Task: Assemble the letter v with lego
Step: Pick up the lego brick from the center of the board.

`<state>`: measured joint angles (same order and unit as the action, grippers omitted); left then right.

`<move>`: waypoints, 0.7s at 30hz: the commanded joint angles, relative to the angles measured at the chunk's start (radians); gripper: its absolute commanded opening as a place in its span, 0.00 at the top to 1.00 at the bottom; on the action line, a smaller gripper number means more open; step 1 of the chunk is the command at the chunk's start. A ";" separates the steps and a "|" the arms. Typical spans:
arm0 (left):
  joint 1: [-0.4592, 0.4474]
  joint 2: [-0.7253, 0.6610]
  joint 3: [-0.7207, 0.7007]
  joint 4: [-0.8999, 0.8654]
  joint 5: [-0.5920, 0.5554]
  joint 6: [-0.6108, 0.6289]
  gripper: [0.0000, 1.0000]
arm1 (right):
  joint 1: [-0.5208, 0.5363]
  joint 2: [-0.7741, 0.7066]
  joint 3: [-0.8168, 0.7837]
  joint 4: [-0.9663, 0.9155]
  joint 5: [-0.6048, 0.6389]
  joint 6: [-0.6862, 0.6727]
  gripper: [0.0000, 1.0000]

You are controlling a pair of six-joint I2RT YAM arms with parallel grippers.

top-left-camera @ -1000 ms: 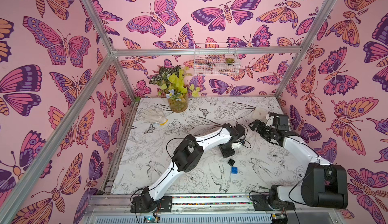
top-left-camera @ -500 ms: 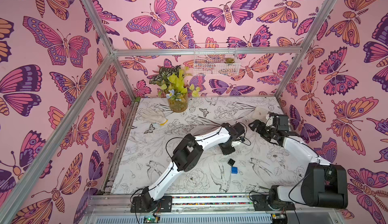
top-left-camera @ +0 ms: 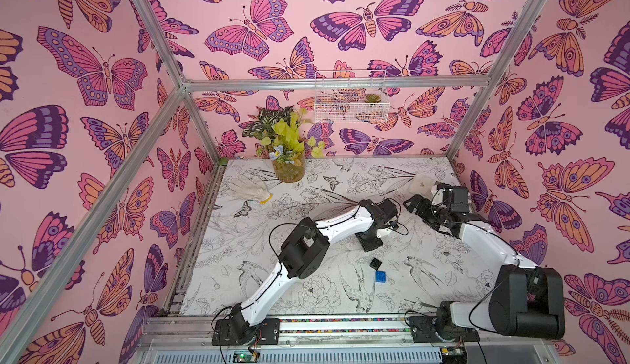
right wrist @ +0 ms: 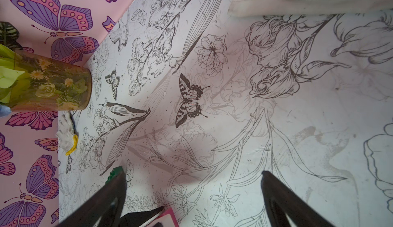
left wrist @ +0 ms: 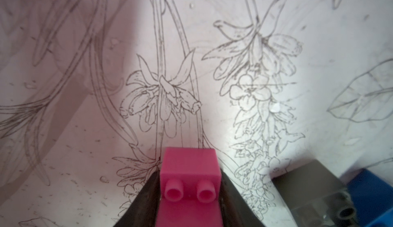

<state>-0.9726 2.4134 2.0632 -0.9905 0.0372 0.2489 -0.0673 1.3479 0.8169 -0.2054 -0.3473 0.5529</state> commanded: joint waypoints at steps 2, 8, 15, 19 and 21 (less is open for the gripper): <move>0.006 0.028 -0.040 0.022 0.036 -0.017 0.56 | 0.008 -0.012 -0.008 -0.002 -0.011 -0.002 0.01; 0.007 0.025 -0.049 0.026 0.040 -0.020 0.63 | 0.008 -0.013 -0.010 -0.004 -0.010 -0.005 0.01; 0.008 0.021 -0.083 0.027 0.033 -0.029 0.63 | 0.008 -0.013 -0.011 0.000 -0.011 -0.002 0.01; 0.009 0.019 -0.089 0.028 0.019 -0.051 0.62 | 0.008 -0.013 -0.011 0.000 -0.013 -0.002 0.01; 0.007 0.021 -0.089 0.031 0.005 -0.072 0.61 | 0.008 -0.014 -0.012 0.000 -0.016 -0.002 0.01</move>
<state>-0.9688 2.3955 2.0235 -0.9260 0.0425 0.2150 -0.0647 1.3479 0.8124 -0.2054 -0.3534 0.5529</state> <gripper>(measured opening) 0.385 0.991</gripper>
